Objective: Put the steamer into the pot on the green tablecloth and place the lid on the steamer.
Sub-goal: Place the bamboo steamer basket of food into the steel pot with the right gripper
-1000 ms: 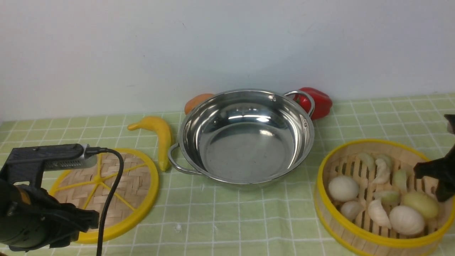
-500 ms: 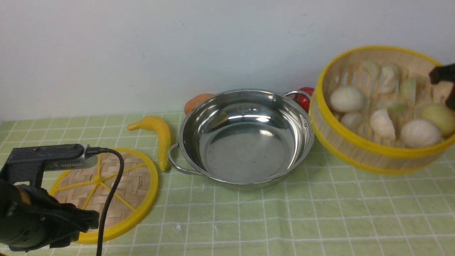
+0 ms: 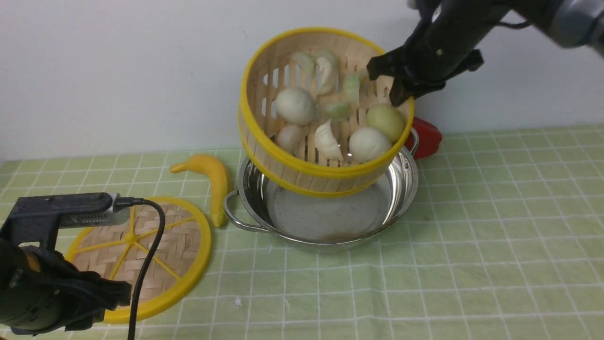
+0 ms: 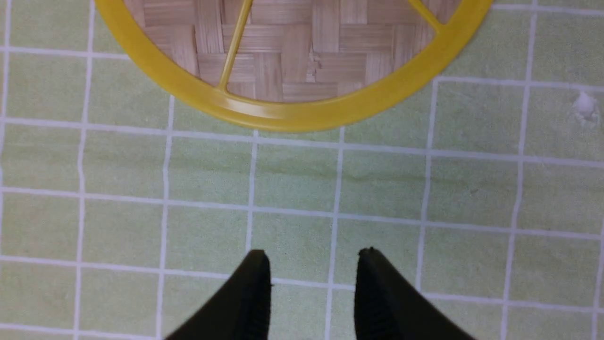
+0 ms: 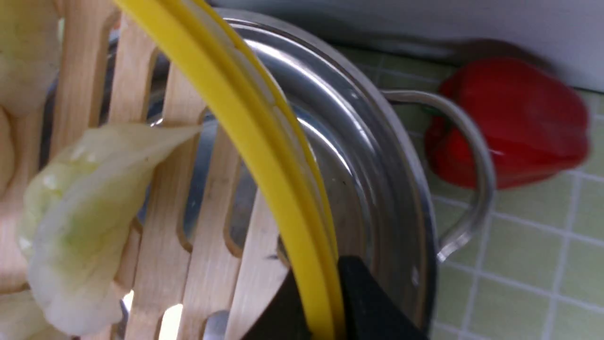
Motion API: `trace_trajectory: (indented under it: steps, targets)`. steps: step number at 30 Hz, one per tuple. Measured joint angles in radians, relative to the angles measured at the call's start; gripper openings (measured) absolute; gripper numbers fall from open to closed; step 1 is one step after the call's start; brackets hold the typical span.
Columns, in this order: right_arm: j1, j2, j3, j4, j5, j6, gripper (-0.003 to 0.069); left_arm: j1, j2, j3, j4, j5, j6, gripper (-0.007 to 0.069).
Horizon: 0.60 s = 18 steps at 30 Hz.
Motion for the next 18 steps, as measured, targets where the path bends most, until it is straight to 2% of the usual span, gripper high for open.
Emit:
trace_trajectory:
  steps: [5,18]
  targets:
    - [0.008,0.121,-0.066,-0.026,0.001,0.032,0.0057,0.0,0.0,0.0,0.0,0.002,0.001,0.0243]
    - [0.008,0.245,-0.067,-0.054,0.0,0.042,0.0057,0.0,0.0,0.0,0.0,0.002,0.008,0.0243]
